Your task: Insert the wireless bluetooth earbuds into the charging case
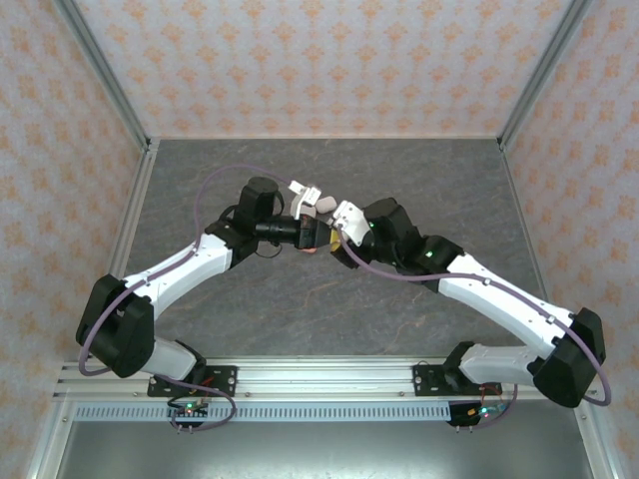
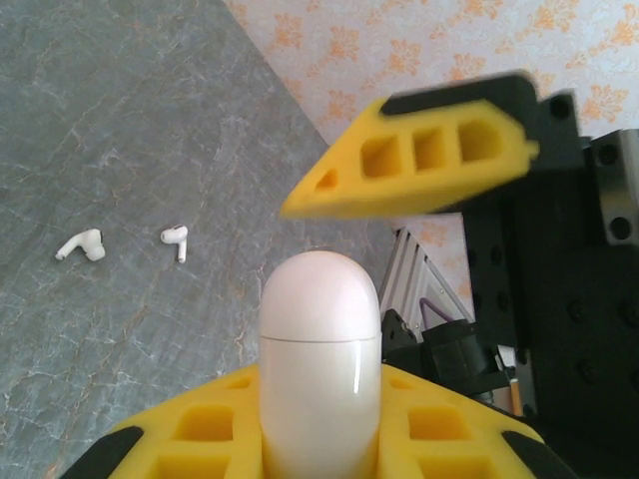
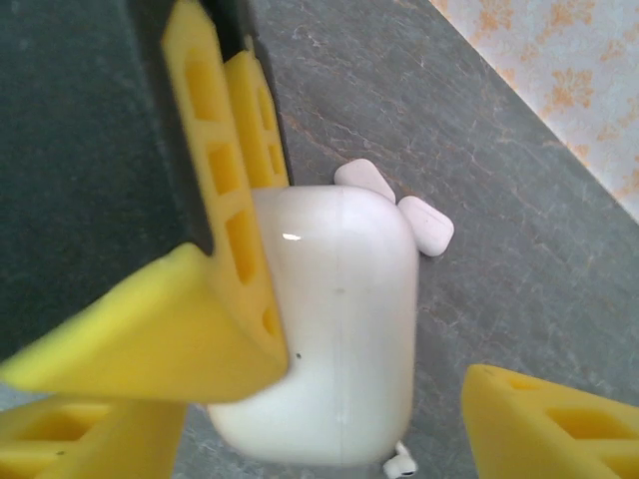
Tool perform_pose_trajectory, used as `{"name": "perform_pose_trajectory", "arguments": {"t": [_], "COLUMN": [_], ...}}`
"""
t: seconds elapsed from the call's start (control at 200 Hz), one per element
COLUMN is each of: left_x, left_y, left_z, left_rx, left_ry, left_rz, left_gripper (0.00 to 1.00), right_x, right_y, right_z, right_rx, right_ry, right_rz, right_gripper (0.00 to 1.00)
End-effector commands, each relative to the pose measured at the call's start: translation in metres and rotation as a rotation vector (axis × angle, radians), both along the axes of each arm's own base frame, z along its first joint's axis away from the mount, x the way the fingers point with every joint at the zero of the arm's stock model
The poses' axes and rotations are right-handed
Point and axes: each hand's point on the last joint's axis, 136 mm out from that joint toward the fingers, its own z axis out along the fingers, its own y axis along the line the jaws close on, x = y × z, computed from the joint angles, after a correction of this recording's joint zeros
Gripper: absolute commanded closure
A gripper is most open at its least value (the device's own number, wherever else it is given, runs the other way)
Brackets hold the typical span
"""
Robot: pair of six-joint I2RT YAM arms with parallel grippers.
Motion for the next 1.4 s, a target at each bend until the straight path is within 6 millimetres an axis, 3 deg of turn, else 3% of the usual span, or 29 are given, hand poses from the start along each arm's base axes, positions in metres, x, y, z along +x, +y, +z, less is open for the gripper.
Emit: {"name": "perform_pose_trajectory", "arguments": {"t": [0.0,0.06,0.27,0.4,0.556,0.906,1.396], "left_x": [0.004,0.008,0.017,0.014,0.001,-0.023,-0.032], "left_y": [0.003,0.005,0.018,0.031,0.038,0.032,0.028], "left_z": [0.025,0.024,0.040,0.058,0.076,0.088,0.087], "left_rx": [-0.002,0.013,-0.016,-0.097,-0.151,-0.174,-0.162], "left_ry": [-0.112,-0.132,-0.308,-0.454,-0.569,-0.661,-0.687], "left_rz": [0.030,0.057,0.164,0.245,0.267,0.204,0.154], "left_gripper": [0.85,0.86,1.00,1.00,1.00,1.00,1.00], "right_x": [-0.016,-0.024,-0.028,-0.023,-0.016,-0.002,0.012], "right_y": [-0.004,-0.005,-0.023,-0.028,-0.021,0.003,0.004], "right_z": [0.015,0.020,0.048,0.076,0.087,0.091,0.101], "right_rx": [0.076,0.127,0.432,0.734,0.875,0.890,0.881], "right_ry": [0.048,0.077,0.194,0.286,0.325,0.333,0.292], "right_rz": [0.022,0.031,0.012,0.038,0.059,0.080,0.047], "right_gripper": [0.10,0.00,0.01,0.01,0.01,0.04,0.12]}}
